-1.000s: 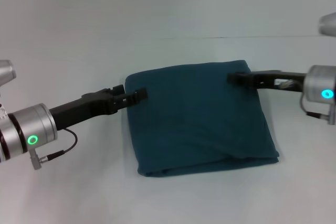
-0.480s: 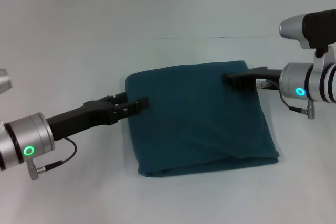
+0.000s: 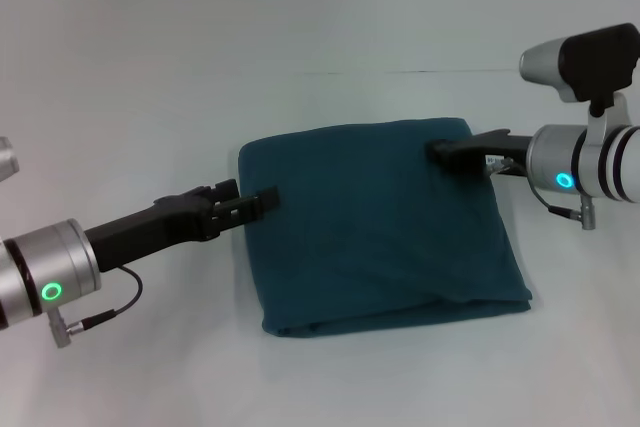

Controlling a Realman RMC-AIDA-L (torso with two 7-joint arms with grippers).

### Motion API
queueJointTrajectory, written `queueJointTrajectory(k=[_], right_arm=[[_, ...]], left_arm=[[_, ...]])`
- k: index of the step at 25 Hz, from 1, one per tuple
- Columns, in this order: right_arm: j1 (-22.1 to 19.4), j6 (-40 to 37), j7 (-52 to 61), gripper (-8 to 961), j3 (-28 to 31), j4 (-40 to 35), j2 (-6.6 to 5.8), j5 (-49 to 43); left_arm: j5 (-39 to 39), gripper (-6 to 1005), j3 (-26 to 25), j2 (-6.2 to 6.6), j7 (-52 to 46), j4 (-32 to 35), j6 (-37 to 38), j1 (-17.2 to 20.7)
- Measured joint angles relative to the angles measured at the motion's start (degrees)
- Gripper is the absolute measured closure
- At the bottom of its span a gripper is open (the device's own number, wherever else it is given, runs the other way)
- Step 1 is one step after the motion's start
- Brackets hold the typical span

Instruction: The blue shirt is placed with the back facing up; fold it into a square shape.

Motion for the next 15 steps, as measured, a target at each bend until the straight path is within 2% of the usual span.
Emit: queueJointTrajectory(k=[15], right_arm=[[0.89, 6.03, -1.22, 953, -1.57, 2.50, 0.17, -0.24]], left_arm=[[0.39, 112, -0.17, -0.07, 0.03, 0.03, -0.18, 0.01]])
